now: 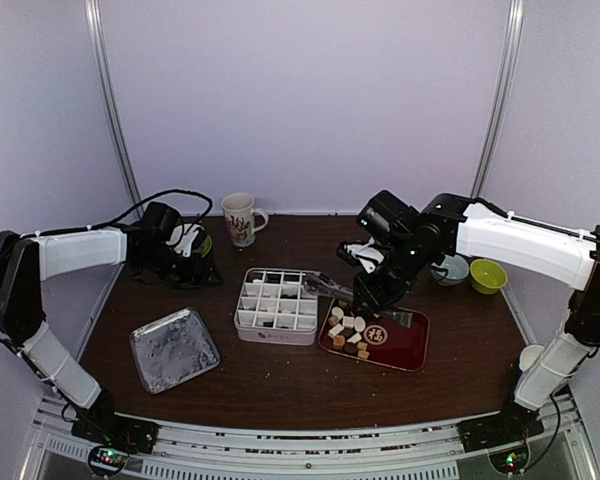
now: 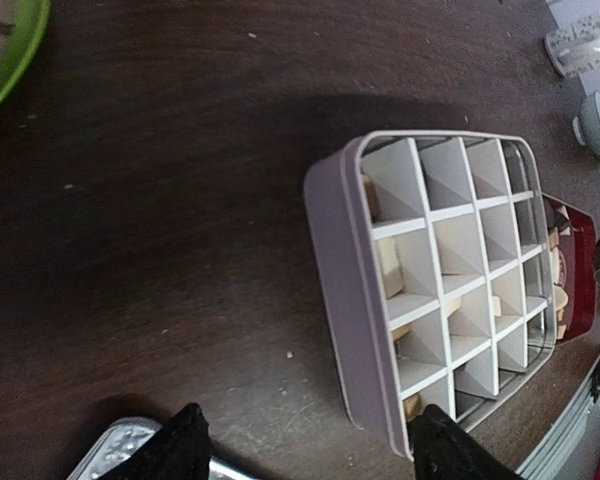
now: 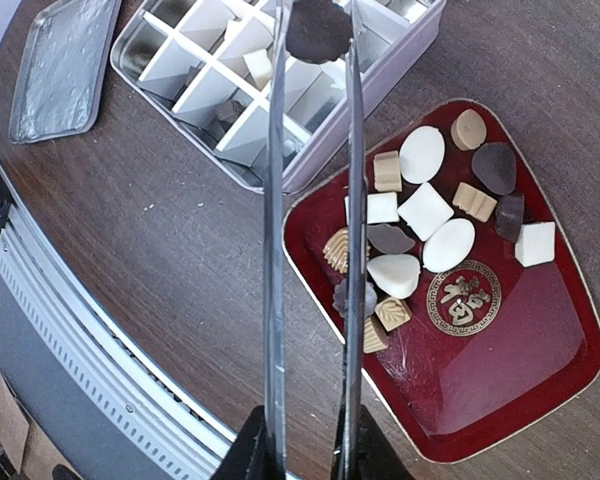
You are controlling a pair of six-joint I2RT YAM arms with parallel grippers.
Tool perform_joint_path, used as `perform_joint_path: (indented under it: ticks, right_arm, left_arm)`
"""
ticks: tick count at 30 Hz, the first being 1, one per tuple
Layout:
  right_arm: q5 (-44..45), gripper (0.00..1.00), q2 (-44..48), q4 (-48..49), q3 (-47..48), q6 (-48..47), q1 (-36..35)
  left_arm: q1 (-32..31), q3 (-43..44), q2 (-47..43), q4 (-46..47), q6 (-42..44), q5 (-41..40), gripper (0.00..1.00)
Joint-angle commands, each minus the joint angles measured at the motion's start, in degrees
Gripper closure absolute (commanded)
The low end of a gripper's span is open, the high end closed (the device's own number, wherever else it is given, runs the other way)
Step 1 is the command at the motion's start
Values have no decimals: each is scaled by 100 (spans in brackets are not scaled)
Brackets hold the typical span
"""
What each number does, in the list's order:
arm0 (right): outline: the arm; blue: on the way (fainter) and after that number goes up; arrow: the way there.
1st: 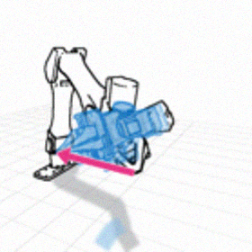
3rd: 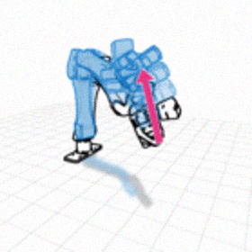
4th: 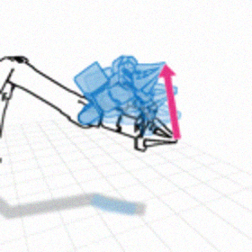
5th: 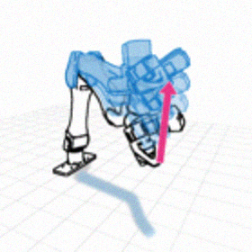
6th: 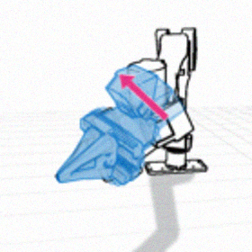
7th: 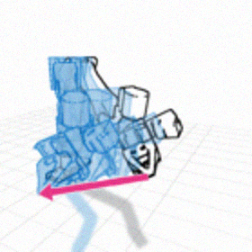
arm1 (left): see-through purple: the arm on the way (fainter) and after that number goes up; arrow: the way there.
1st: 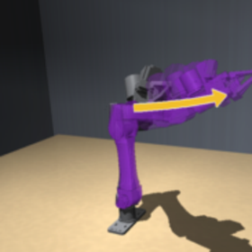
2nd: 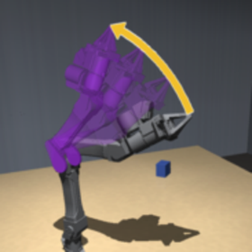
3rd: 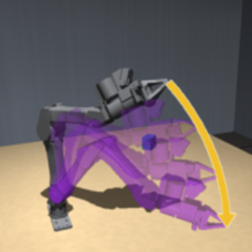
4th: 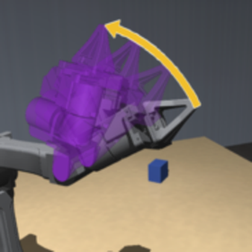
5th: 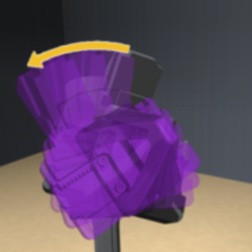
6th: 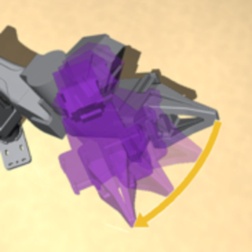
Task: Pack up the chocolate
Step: Pick up the packing box from the center of the board.
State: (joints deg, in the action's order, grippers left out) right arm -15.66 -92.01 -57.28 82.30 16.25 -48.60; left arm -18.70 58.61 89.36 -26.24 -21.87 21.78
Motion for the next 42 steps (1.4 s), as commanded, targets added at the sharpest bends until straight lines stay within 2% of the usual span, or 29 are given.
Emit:
perform_joint_path:
  ticks: [1, 6, 9, 13, 22, 24, 27, 32, 35, 37, 40, 42]
  right_arm:
    - [6, 77, -18, -167, 172, -259, 34]
    - [-31, 77, 66, -206, 77, -362, 30]
    - [44, 77, 121, -239, 68, -441, 29]
    - [138, 77, 231, -237, 15, -467, 32]
    - [292, 77, 437, -262, -65, -423, 32]
    - [291, 77, 425, -337, -44, -501, 35]
    - [361, 77, 449, -379, -56, -623, 31]
    - [364, 77, 383, -371, 34, -710, 27]
    - [368, 76, 367, -343, 49, -720, 33]
    - [378, 77, 382, -336, 58, -720, 33]
    - [418, 77, 417, -320, 45, -703, 28]
    - [444, 77, 436, -294, 34, -677, 30]
  left_arm:
    - [-408, 609, 663, -242, 233, 683, 29]
    - [-820, 957, 1027, -370, 212, 670, 29]
    - [-830, 1075, 1297, -489, 41, 472, 32]
    - [-835, 1392, 1717, -650, -59, 347, 42]
    - [-821, 1985, 2076, -776, -308, -152, 47]
    - [-820, 1983, 2097, -685, -347, -60, 48]
    - [-825, 2029, 2211, -762, -468, -151, 57]
    - [-828, 2141, 2397, -1004, -599, -445, 65]
    - [-843, 2134, 2454, -1099, -646, -536, 74]
    - [-845, 2136, 2422, -1098, -645, -630, 80]
    - [-929, 2124, 2258, -1028, -536, -829, 83]
    - [-1015, 2092, 2090, -933, -415, -1037, 91]
